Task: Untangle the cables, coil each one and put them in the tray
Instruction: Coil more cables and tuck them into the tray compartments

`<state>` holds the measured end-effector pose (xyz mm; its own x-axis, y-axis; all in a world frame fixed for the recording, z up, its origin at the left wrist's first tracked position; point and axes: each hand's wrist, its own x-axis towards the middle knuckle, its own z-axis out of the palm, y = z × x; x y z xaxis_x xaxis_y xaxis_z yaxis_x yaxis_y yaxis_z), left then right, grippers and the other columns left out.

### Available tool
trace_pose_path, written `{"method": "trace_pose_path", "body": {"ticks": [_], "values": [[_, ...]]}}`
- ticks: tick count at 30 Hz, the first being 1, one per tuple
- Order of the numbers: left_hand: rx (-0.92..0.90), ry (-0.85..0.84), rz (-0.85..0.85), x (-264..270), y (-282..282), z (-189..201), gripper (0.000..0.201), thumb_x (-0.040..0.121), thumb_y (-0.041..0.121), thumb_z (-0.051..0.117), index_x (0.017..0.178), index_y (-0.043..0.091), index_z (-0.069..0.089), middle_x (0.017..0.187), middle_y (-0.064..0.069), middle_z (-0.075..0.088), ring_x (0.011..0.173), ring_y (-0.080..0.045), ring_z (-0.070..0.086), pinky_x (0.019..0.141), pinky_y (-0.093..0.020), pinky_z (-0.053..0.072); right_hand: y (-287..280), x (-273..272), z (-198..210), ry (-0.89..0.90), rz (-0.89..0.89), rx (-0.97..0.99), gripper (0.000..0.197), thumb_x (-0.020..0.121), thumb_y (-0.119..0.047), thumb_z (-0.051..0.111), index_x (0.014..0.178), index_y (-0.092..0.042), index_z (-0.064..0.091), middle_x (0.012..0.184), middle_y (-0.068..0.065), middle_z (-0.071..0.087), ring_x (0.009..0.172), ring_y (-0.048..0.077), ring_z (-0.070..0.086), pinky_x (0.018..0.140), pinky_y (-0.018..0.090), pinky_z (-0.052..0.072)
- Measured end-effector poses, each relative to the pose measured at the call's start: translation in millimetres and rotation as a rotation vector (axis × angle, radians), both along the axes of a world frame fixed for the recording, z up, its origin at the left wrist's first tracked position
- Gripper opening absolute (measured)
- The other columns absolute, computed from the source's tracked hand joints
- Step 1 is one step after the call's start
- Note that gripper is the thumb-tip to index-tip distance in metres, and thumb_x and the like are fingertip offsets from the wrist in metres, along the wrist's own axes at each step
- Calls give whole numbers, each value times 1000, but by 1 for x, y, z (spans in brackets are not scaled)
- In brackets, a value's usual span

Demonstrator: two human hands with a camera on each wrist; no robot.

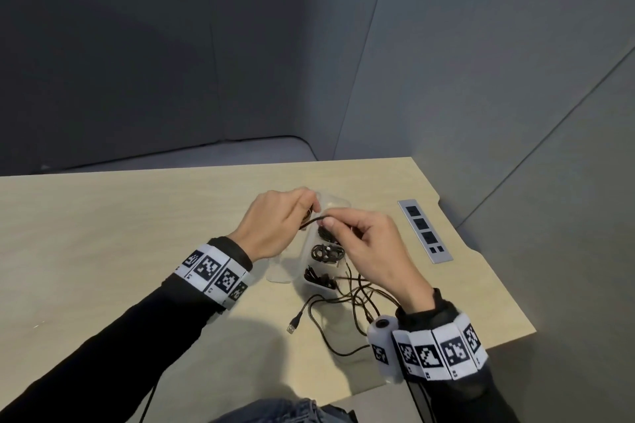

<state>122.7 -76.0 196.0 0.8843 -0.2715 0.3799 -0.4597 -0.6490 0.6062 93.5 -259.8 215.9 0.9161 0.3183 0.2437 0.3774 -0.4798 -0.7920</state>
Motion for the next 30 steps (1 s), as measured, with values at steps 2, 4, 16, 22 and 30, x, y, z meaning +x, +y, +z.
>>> {"method": "trace_pose_path", "body": {"ticks": [2,4,16,22,30], "values": [[-34,39,-111,-4,-3,0,49,93,56,23,75,27,58,58,5,60,54,-9,55,60,-29,44,-2,6,1,-35,-48,33,17,88,-42,56,95,-39,71,86,-4,74,82,22,67,77,47,54],[-28,93,-193,-10,-6,3,31,90,57,43,69,38,53,53,9,55,50,-5,51,52,-21,38,-4,10,1,-2,-70,153,13,90,-24,62,93,-24,74,87,-4,74,81,13,68,78,36,56],[-985,296,42,-12,-14,12,27,100,16,39,91,5,63,82,-7,75,81,-26,72,74,-33,59,-9,10,-17,390,-10,340,17,97,-17,51,85,-8,59,46,-8,37,39,1,29,41,11,25],[-1325,326,79,-8,-2,28,34,102,28,34,100,4,58,84,-6,73,86,-29,71,75,-42,59,-11,0,-32,422,96,119,34,99,-26,47,74,-11,64,45,-13,35,44,3,28,47,16,24],[-1154,259,179,-6,-8,21,29,102,32,32,97,20,58,64,7,44,45,-5,29,40,-17,25,4,-9,-35,496,236,78,20,84,-39,67,90,-22,76,65,7,49,59,28,31,56,31,28]]}}
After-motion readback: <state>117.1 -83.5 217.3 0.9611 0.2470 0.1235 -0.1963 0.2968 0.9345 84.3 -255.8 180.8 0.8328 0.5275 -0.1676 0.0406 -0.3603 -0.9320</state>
